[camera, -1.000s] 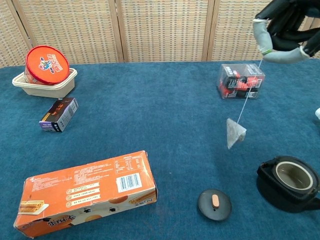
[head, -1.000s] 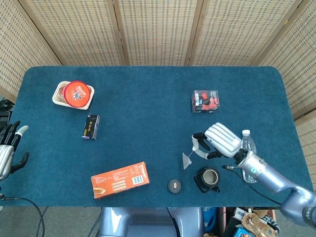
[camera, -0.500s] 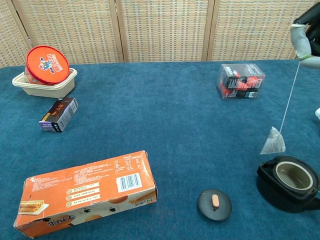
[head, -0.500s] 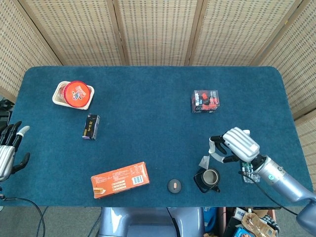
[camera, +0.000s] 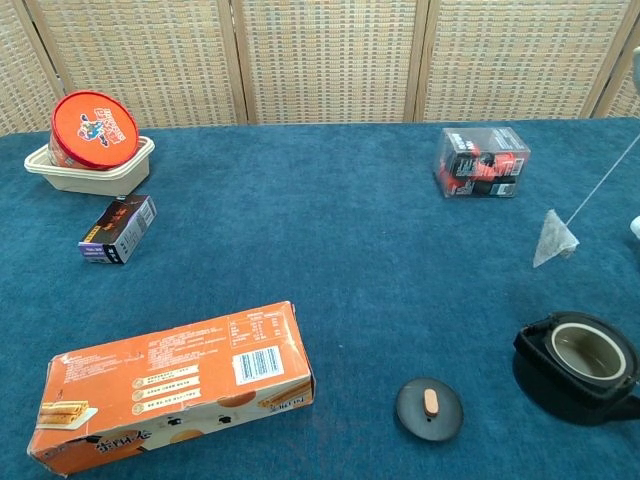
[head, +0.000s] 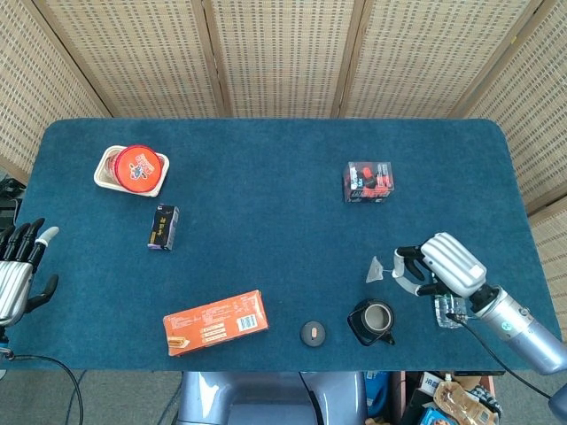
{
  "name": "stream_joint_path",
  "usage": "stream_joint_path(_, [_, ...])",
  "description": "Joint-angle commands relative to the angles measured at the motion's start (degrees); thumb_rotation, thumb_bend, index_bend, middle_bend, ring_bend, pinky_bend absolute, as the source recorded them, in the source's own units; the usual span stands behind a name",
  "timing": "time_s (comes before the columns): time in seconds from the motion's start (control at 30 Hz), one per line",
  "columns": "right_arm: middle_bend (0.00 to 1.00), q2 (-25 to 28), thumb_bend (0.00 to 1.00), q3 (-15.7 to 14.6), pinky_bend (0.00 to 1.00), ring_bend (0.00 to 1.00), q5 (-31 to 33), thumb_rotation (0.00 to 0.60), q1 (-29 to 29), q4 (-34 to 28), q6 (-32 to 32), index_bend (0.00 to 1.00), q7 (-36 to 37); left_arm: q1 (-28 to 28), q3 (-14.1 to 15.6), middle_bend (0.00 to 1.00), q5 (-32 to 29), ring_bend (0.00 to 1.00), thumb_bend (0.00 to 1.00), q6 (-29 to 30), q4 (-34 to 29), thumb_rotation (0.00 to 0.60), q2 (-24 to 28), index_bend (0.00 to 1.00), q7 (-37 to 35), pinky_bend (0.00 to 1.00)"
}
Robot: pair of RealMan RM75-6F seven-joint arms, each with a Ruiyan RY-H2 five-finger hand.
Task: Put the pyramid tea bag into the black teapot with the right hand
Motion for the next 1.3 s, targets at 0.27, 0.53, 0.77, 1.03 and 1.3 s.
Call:
stream_joint_path(0.27, [0.89, 0.10, 0.82, -0.90, 1.00, 0.94, -1.29, 0.600, -1.28, 0.91, 1.53, 0.73, 1.35, -0.03, 0.07, 0.00, -0.03, 0.00, 0.44, -0.09, -0.56, 0.600, -0.02, 0.09, 0.71, 0.00])
stream_joint_path(0.53, [0.89, -0.34, 0.83, -1.68, 1.00, 0.94, -1.30, 0.600, -3.21, 1.84, 3.28, 0.73, 2.10, 0.01, 0.25, 0.00, 0.06, 0.00, 0.44, -0.16, -0.84, 0.600, -0.04, 0.09, 0.94, 0.00])
stream_joint_path(0.77, [0.89, -1.13, 0.83, -2.47, 1.00, 0.94, -1.93, 0.600, -4.46, 2.63, 4.27, 0.74, 2.47, 0.10, 0.42, 0.00, -0.10, 0.00, 0.44, -0.32, -0.92, 0.600, -0.19, 0.09, 1.14, 0.00])
stream_joint_path(1.03, [0.89, -0.51, 0.83, -2.28, 1.00, 0.94, -2.18, 0.600, -4.96, 2.62, 5.35, 0.74, 2.55, 0.05, 0.36, 0.00, -0.21, 0.00, 0.44, -0.38, -1.05, 0.600, -0.26, 0.09, 1.40, 0.00])
stream_joint_path(1.3, [0.89, -0.30, 0.84, -3.12, 1.00, 0.94, -2.16, 0.600, -6.74, 2.66, 6.74, 0.74, 2.74, -0.09, 0.44, 0.00, 0.07, 0.00, 0.44, -0.53, -1.30, 0.600, -0.24, 0.09, 1.59, 0.00])
